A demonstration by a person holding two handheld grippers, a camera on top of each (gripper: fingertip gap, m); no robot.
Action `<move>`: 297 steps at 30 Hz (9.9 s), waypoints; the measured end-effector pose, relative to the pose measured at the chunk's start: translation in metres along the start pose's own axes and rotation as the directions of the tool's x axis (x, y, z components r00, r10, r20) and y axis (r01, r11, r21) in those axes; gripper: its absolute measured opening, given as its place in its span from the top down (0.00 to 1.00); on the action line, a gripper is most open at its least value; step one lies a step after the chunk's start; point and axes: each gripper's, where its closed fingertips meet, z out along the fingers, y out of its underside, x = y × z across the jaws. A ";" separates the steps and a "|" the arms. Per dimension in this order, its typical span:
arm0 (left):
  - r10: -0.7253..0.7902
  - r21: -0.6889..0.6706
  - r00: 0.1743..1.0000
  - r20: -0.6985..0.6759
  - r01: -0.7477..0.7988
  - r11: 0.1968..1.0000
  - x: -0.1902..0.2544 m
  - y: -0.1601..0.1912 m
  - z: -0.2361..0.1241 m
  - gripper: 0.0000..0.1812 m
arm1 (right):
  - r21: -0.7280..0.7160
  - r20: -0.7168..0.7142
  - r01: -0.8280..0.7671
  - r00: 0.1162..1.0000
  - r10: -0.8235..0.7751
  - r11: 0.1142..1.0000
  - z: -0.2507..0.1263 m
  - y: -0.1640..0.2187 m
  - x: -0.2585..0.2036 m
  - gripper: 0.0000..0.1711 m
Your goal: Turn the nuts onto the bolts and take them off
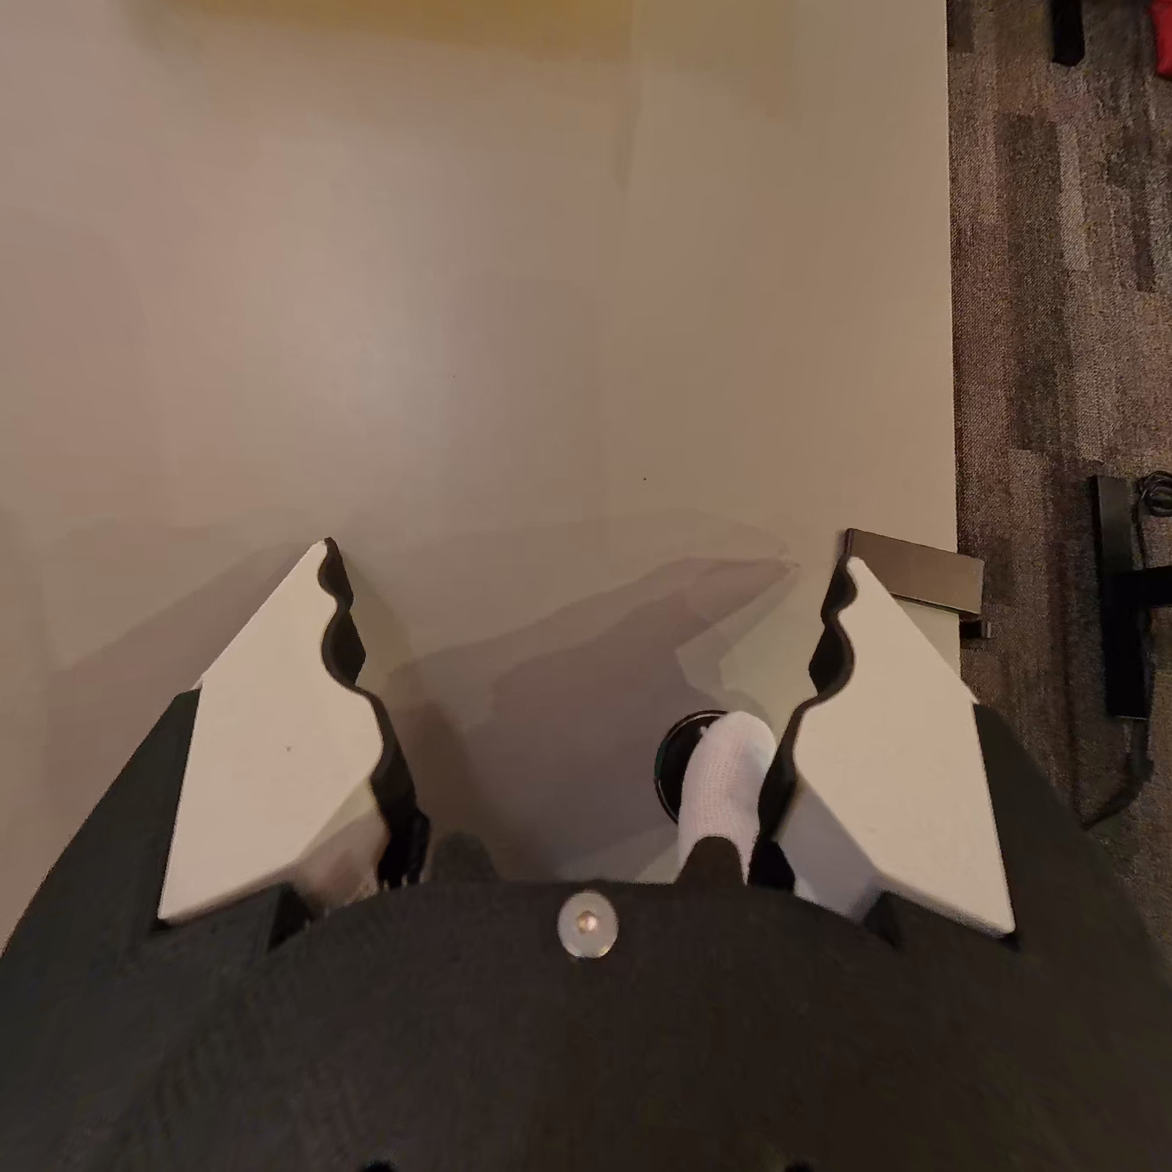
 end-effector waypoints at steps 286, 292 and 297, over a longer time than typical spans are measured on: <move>-0.526 -0.900 0.847 -0.077 0.168 0.403 -0.066 0.411 0.265 0.87 | 0.887 0.272 0.100 0.676 -0.684 0.451 0.201 -0.320 -0.437 0.67; -0.560 -0.895 0.819 -0.124 0.151 0.419 -0.062 0.406 0.267 0.85 | 0.885 0.273 0.097 0.683 -0.677 0.455 0.203 -0.320 -0.432 0.67; -0.549 -0.912 0.817 -0.175 0.074 0.402 -0.055 0.412 0.266 0.92 | 0.882 0.274 0.100 0.688 -0.672 0.461 0.206 -0.319 -0.430 0.67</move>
